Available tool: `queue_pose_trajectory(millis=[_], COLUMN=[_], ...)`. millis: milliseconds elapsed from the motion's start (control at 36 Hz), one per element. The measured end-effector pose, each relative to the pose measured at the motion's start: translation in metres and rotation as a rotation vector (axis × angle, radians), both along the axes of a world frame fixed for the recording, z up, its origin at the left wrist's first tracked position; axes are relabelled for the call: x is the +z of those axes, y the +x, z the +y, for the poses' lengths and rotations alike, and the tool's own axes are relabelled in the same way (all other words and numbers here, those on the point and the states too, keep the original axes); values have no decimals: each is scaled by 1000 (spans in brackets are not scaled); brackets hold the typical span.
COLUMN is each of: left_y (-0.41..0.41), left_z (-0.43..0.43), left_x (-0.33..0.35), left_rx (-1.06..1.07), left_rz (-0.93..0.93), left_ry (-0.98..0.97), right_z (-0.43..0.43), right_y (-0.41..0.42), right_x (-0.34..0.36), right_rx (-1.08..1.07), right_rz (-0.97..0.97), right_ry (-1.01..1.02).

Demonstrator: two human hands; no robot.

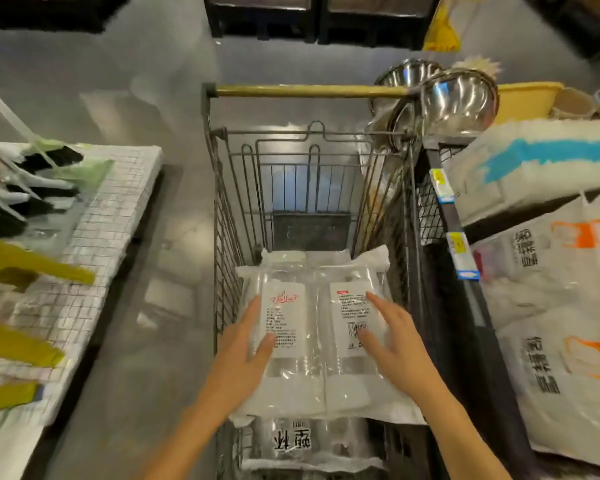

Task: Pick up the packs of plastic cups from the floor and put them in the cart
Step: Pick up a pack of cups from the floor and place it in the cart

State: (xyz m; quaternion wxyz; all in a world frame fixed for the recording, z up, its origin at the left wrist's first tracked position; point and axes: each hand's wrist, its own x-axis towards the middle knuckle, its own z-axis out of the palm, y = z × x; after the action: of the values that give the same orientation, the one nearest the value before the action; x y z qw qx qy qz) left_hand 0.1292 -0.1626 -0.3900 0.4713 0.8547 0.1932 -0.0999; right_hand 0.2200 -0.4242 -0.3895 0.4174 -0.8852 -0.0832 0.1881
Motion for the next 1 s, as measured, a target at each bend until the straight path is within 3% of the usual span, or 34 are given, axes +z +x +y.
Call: queue_pose_trajectory(millis=[278,528,722,917,1000], left_y=[-56,-71,-72,-41,-9], left_z=[-34,-46,-46,-29,-17], left_x=[-143,-193,-193,-159,-114], left_rx=[128,182,148,10,-110], left_rz=[173,258,296,343,270], left_ry=[-93,-80,-76,119,209], right_z=[-10,-4,-7,1,6], right_y=[-57,-70,-74,-58,-30], right_x=[-136,-187,-184,-143,-102], right_rx=[-48,-99,-63,-32,94], right_rz=[287,435,448,395,211], right_ry=[-78,-35,-20,-302,-410])
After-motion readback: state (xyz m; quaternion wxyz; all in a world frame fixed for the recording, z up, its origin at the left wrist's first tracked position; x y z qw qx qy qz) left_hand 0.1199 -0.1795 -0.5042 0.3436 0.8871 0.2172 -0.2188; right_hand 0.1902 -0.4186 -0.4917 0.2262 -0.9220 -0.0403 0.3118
